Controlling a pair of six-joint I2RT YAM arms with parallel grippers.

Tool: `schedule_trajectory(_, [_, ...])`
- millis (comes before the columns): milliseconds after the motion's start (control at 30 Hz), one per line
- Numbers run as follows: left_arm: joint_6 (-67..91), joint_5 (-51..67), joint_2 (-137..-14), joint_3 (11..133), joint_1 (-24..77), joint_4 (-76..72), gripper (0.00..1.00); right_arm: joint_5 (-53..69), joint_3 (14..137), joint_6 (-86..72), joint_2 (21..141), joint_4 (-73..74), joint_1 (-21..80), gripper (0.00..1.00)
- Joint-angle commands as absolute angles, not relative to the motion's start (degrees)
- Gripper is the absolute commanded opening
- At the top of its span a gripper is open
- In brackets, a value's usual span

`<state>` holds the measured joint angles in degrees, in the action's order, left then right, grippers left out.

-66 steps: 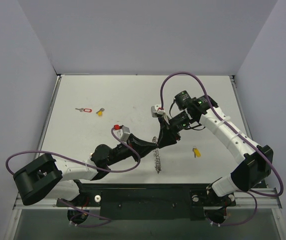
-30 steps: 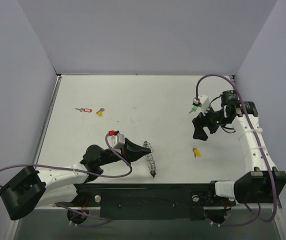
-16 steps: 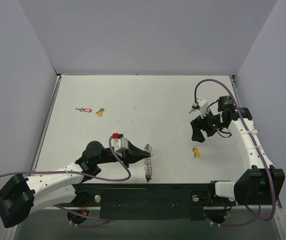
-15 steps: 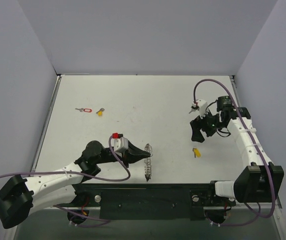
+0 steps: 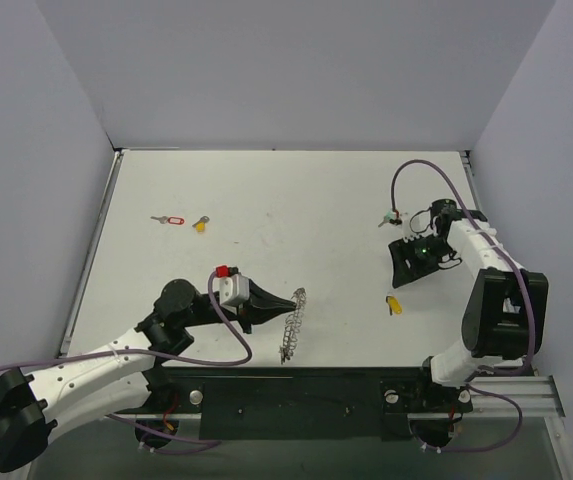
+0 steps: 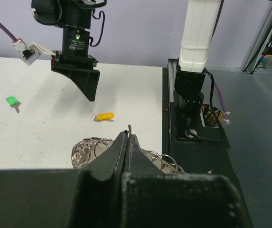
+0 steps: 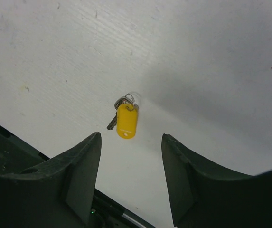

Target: Put the keys on the keyring

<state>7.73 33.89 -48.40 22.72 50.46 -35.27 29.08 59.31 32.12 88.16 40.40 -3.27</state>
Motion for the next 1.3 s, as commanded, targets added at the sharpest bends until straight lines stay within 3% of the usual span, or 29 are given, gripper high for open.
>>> schedule_trajectory(0, [7.9, 32.6, -46.0, 22.2, 50.2, -39.8, 0.00, 32.8, 59.9, 27.0, 90.2, 42.5, -4.3, 0.48])
schedule_trajectory(200, [8.6, 31.9, -46.1, 20.7, 50.3, -42.1, 0.00, 32.8, 59.3, 21.4, 94.6, 40.0, -4.1, 0.39])
schedule_trajectory(1267, [9.7, 32.0, -47.2, 20.0, 50.2, -43.4, 0.00, 31.4, 60.6, 17.6, 103.3, 39.2, -4.3, 0.23])
